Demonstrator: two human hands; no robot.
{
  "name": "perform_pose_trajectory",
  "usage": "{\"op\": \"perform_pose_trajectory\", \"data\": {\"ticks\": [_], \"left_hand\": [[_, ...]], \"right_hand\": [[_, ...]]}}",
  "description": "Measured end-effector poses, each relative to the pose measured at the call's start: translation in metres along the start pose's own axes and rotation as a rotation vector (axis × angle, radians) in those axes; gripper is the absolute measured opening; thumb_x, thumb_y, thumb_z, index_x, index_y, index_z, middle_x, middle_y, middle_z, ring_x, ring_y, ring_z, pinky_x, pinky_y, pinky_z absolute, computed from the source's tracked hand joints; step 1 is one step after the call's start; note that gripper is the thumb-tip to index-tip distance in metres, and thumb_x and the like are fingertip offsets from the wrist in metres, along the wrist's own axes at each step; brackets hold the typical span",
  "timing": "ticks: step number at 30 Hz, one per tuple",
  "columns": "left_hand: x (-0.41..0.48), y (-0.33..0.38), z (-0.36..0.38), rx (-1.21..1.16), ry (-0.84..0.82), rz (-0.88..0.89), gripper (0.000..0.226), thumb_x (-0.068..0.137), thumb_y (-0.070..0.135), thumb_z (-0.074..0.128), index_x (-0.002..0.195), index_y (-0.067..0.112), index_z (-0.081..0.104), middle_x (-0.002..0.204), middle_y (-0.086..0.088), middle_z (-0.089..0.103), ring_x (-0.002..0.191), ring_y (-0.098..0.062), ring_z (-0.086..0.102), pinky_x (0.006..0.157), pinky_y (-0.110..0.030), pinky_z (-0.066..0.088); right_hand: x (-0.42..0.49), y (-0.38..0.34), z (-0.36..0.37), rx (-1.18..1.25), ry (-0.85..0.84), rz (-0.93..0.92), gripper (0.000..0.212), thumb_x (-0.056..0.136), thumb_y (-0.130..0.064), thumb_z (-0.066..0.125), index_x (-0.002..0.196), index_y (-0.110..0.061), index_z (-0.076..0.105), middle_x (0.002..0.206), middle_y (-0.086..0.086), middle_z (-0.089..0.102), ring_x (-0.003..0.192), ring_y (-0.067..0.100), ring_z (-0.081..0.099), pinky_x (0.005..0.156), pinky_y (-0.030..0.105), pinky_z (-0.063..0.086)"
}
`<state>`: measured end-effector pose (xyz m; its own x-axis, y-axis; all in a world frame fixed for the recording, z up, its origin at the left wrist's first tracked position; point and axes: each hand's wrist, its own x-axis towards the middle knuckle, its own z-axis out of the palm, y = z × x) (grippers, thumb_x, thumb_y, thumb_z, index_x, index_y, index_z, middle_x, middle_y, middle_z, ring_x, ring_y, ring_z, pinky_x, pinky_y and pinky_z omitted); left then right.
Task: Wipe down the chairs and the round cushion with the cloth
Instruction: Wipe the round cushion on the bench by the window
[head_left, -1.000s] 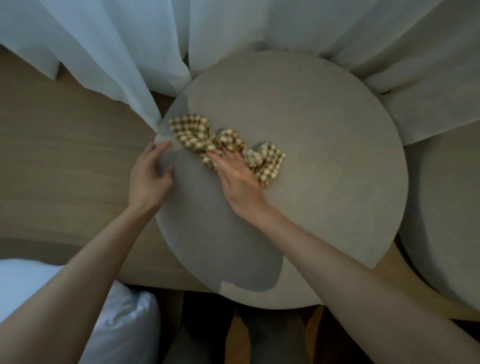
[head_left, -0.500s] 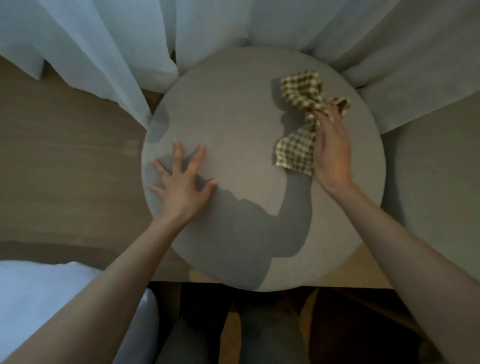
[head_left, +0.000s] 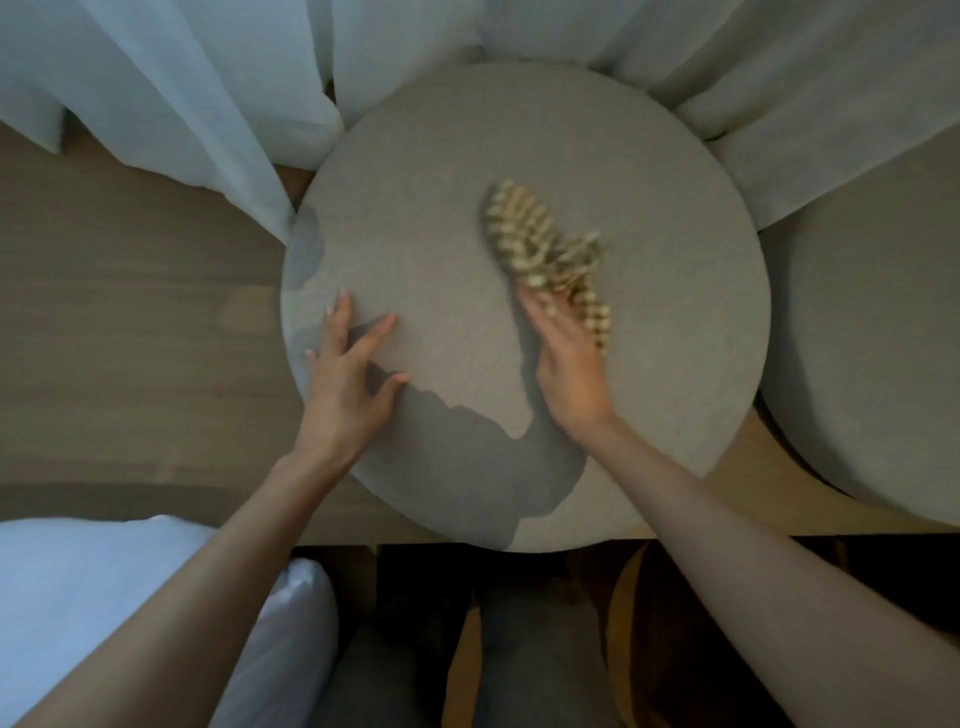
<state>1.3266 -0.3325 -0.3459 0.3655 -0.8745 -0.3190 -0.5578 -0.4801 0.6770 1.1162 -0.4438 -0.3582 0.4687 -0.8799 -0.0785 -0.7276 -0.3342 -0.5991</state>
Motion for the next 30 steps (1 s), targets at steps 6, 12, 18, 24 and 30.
{"op": "perform_pose_trajectory", "data": {"ticks": [6, 12, 18, 24, 30], "left_hand": [[-0.006, -0.025, -0.021, -0.024, -0.069, 0.147, 0.061, 0.081, 0.002, 0.07, 0.137, 0.005, 0.047, 0.155, -0.014, 0.023, 0.145, -0.026, 0.018, 0.115, -0.037, 0.025], [-0.027, -0.033, -0.011, 0.015, -0.031, 0.118, 0.07, 0.084, 0.003, 0.065, 0.146, 0.008, 0.033, 0.156, -0.015, 0.019, 0.146, -0.03, 0.014, 0.116, -0.048, 0.023], [-0.051, -0.015, 0.017, 0.088, 0.02, 0.027, 0.071, 0.087, 0.021, 0.066, 0.148, 0.021, 0.03, 0.159, -0.014, 0.008, 0.144, -0.043, 0.001, 0.111, -0.064, 0.017], [-0.065, -0.001, 0.038, 0.078, 0.095, -0.017, 0.071, 0.086, 0.029, 0.068, 0.147, 0.027, 0.031, 0.16, -0.01, -0.006, 0.143, -0.044, -0.01, 0.113, -0.062, 0.009], [-0.091, -0.011, 0.042, -0.199, 0.195, -0.242, 0.101, 0.075, 0.033, 0.079, 0.152, 0.019, 0.015, 0.158, -0.018, 0.002, 0.145, -0.029, 0.01, 0.115, -0.031, 0.014]], "right_hand": [[-0.059, -0.092, 0.059, 0.182, -0.162, -0.044, 0.057, 0.085, 0.013, 0.042, 0.137, -0.009, 0.049, 0.142, 0.014, 0.047, 0.134, 0.028, 0.041, 0.11, 0.021, 0.021], [-0.067, -0.1, 0.04, 0.319, -0.062, -0.044, 0.056, 0.091, 0.008, 0.045, 0.142, -0.014, 0.042, 0.129, 0.01, 0.056, 0.1, 0.0, 0.056, 0.09, 0.014, 0.043], [-0.051, -0.011, -0.058, 0.117, 0.337, 0.125, 0.052, 0.095, 0.003, 0.04, 0.143, -0.015, 0.042, 0.104, 0.0, 0.051, 0.077, -0.007, 0.044, 0.072, 0.005, 0.034], [-0.062, 0.061, -0.081, -0.088, 0.248, 0.325, 0.05, 0.099, -0.001, 0.033, 0.146, -0.018, 0.036, 0.15, 0.013, 0.036, 0.136, 0.028, 0.037, 0.112, 0.033, 0.031], [-0.078, 0.037, -0.019, -0.059, 0.181, 0.319, 0.05, 0.098, 0.007, 0.031, 0.145, -0.007, 0.036, 0.155, 0.017, 0.023, 0.143, 0.027, 0.024, 0.119, 0.035, 0.018]]}}
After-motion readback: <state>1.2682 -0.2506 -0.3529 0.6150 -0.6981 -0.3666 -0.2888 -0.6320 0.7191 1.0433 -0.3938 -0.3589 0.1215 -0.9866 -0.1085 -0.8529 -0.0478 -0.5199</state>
